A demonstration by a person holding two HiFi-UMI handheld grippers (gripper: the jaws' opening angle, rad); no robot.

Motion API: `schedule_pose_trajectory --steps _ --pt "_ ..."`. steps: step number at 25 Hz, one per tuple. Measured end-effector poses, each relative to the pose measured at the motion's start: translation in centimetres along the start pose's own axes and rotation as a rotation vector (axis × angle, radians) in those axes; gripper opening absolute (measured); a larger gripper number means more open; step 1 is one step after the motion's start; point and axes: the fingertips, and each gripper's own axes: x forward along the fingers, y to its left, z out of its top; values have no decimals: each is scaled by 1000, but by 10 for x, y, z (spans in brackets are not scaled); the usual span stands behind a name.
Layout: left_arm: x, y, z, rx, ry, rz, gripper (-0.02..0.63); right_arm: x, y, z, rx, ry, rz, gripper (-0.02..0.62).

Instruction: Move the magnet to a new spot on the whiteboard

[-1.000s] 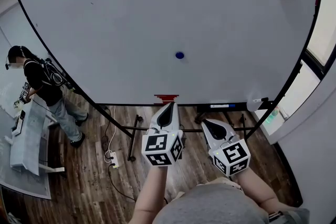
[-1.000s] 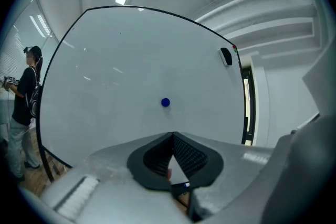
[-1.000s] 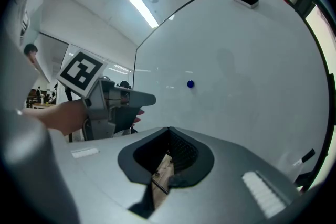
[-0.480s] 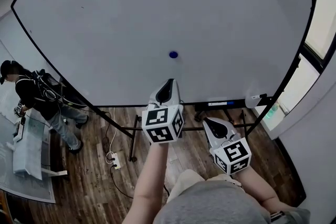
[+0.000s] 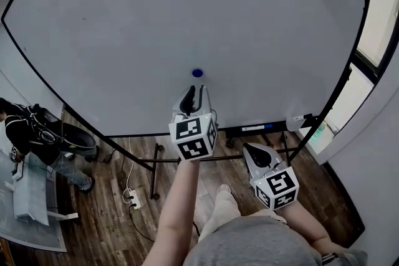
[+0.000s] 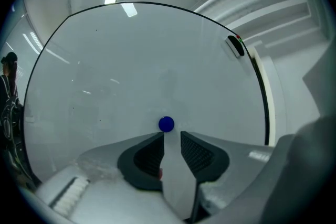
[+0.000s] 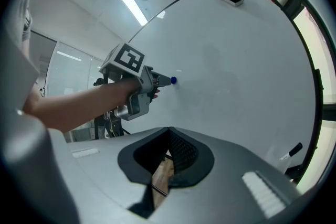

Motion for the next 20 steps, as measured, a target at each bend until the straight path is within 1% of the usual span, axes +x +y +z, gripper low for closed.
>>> schedule_pose_trajectory --steps 8,11,20 --pt "29 6 3 8 7 14 141 15 -16 2 -3 7 -33 2" --pt "35 8 4 -1 7 26 145 18 -19 1 1 10 -40 2" --pt "40 10 9 13 -3 88 147 23 -26 -3 7 18 -50 2"
